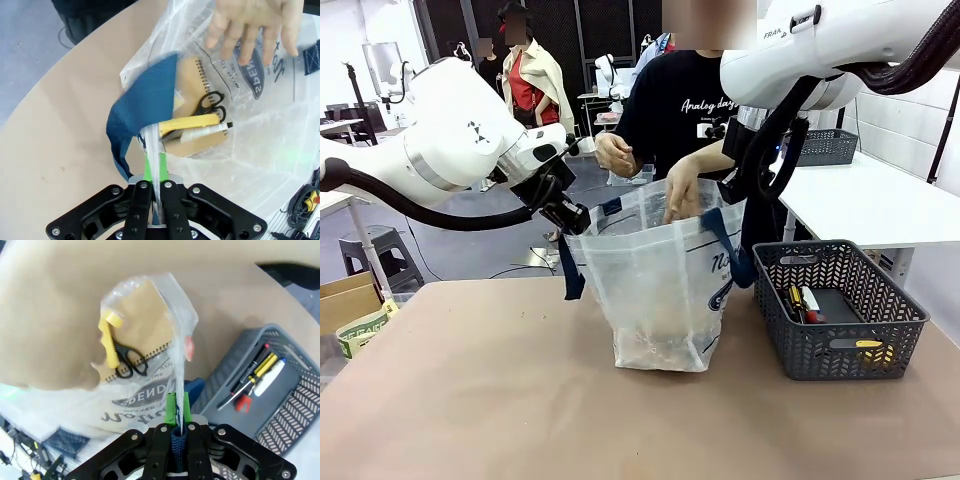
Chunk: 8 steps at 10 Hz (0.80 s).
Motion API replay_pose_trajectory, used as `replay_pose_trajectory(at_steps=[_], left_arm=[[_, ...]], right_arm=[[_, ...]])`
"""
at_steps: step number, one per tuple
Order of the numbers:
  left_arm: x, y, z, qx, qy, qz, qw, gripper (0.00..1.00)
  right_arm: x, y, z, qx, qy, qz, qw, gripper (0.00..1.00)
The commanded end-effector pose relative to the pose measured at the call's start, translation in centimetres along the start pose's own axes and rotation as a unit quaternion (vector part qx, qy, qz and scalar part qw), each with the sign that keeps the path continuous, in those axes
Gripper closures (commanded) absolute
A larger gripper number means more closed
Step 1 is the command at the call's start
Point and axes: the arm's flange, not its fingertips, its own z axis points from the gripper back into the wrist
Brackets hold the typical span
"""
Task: Transfer purchased items from the store into the shopping bag.
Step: Move the Reusable shopping bag to the right side of the table.
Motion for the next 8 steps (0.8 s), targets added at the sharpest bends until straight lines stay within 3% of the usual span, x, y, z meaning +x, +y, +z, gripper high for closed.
replay_pose_trajectory(at_steps=[1, 8], left_arm=[[0.08, 0.0, 0.13, 0.002, -0.003, -0.002, 1.0, 1.0], [0.08, 0.0, 0.13, 0.002, -0.003, -0.002, 1.0, 1.0]], right_arm=[[0.0, -0.01, 0.04, 0.0, 0.0, 0.0, 1.0, 1.0], [0.0, -0.01, 0.04, 0.0, 0.0, 0.0, 1.0, 1.0]])
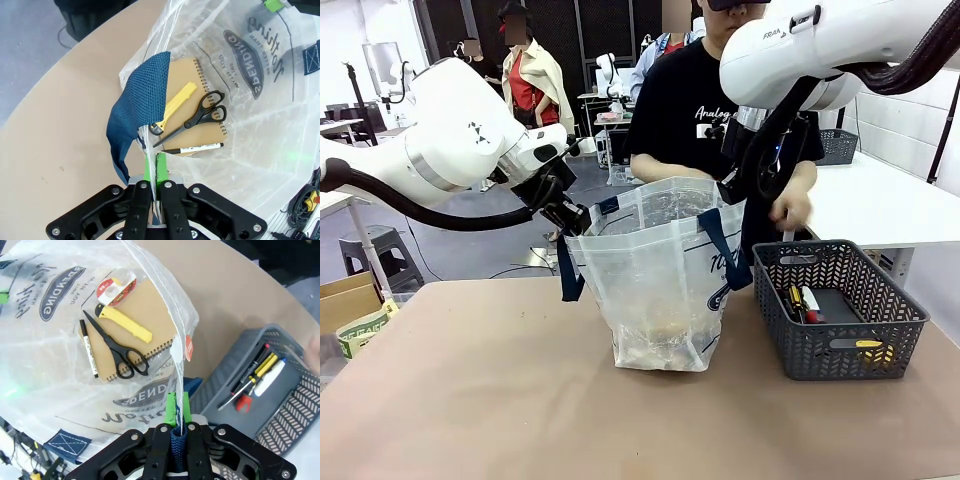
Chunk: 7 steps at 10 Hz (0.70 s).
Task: Transfer purchased items from the store into the shopping bag.
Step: Move the Reusable shopping bag to the right side of the table.
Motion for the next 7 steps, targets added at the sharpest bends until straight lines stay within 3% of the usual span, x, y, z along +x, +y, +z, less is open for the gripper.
replay_pose_trajectory(at_steps=[1, 7], left_arm=[[0.07, 0.05, 0.16, 0.003, -0.003, -0.002, 1.0, 1.0], [0.07, 0.05, 0.16, 0.003, -0.003, -0.002, 1.0, 1.0]], right_arm=[[-0.01, -0.06, 0.05, 0.0, -0.001, 0.0, 1.0, 1.0], [-0.01, -0.06, 0.05, 0.0, -0.001, 0.0, 1.0, 1.0]])
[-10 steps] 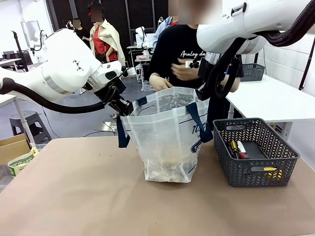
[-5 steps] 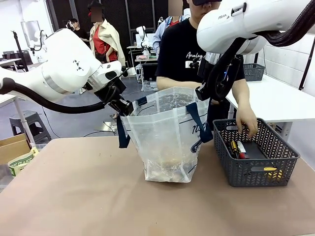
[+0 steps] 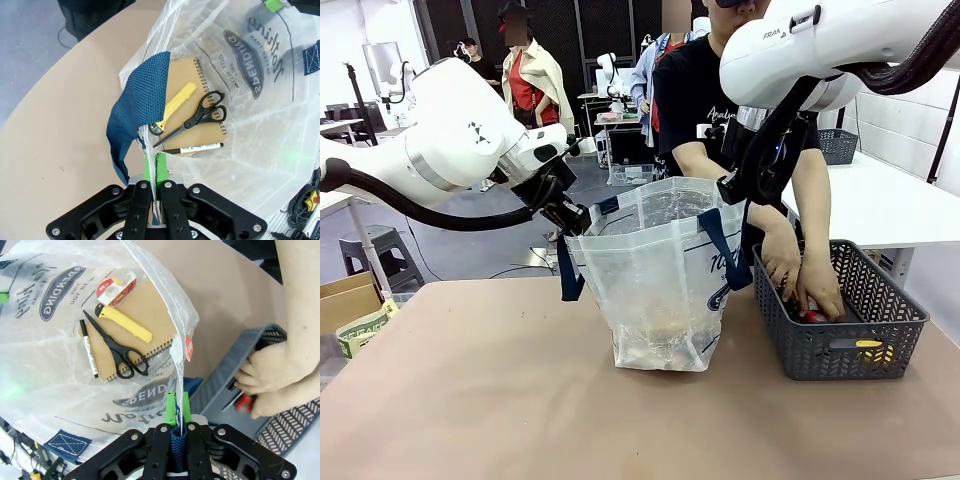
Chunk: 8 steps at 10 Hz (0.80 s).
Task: Transfer purchased items from the store into the shopping bag.
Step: Move the Reusable shopping bag to the right side of the table.
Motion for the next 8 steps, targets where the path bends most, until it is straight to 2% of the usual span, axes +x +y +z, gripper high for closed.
replay_pose_trajectory(at_steps=[1, 8], left_arm=[[0.07, 0.05, 0.16, 0.003, -0.003, -0.002, 1.0, 1.0], [0.07, 0.05, 0.16, 0.003, -0.003, -0.002, 1.0, 1.0]], right_arm=[[-0.01, -0.06, 0.05, 0.0, -0.001, 0.0, 1.0, 1.0], [-0.01, -0.06, 0.05, 0.0, -0.001, 0.0, 1.0, 1.0]])
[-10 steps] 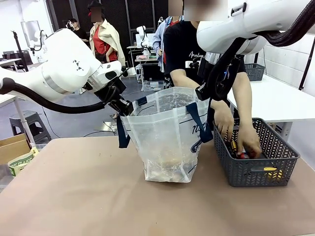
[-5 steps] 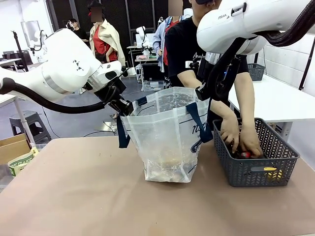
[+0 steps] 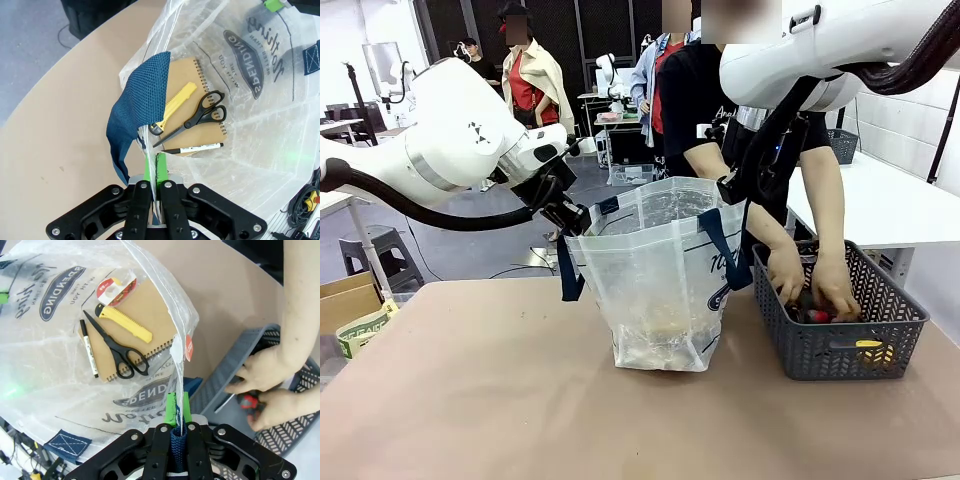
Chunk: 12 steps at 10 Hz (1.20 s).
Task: Transfer purchased items from the store into the shopping bag.
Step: Move the Reusable shopping bag to the right side of the table.
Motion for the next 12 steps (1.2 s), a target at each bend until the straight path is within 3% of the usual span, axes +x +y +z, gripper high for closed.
replay_pose_trajectory(at_steps=[1, 12], left_arm=[[0.07, 0.05, 0.16, 0.003, -0.003, -0.002, 1.0, 1.0], [0.07, 0.05, 0.16, 0.003, -0.003, -0.002, 1.0, 1.0]], right_arm=[[-0.01, -0.06, 0.05, 0.0, -0.001, 0.0, 1.0, 1.0], [-0.01, -0.06, 0.05, 0.0, -0.001, 0.0, 1.0, 1.0]])
